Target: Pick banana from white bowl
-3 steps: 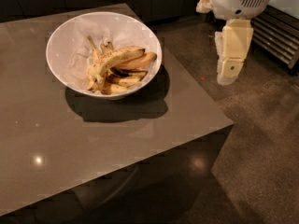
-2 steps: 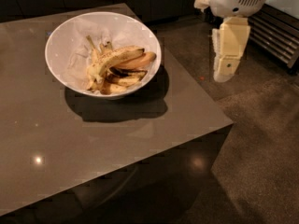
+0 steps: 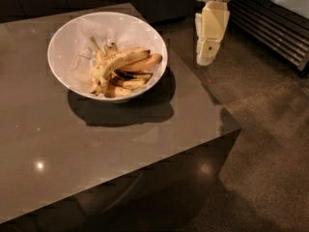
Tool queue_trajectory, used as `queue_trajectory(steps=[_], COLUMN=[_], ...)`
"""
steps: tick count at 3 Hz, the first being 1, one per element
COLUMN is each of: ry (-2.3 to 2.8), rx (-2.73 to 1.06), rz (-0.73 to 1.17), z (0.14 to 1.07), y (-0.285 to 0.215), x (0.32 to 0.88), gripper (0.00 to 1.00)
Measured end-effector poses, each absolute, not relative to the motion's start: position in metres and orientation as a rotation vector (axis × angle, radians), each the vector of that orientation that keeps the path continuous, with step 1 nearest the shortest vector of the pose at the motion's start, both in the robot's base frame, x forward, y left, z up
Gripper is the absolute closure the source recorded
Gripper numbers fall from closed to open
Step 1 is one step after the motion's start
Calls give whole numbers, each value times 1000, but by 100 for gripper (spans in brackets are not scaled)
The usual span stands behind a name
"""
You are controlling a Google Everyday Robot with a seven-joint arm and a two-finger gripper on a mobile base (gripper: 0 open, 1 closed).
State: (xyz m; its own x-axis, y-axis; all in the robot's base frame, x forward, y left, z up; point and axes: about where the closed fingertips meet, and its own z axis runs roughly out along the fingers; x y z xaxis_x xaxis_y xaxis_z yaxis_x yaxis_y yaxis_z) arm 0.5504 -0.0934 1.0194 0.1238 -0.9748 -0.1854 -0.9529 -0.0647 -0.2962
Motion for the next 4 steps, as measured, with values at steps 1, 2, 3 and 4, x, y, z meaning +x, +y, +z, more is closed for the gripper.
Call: queue_trajectory(steps=[1, 2, 3, 4], ry=[1806, 1773, 1743, 1759], rx=[-2109, -2082, -2103, -2124], rz=[-84, -97, -55, -3], z=[1023, 1029, 1011, 987], y=[-59, -50, -38, -29], x=[582, 590, 600, 604], gripper=[0, 0, 0, 0])
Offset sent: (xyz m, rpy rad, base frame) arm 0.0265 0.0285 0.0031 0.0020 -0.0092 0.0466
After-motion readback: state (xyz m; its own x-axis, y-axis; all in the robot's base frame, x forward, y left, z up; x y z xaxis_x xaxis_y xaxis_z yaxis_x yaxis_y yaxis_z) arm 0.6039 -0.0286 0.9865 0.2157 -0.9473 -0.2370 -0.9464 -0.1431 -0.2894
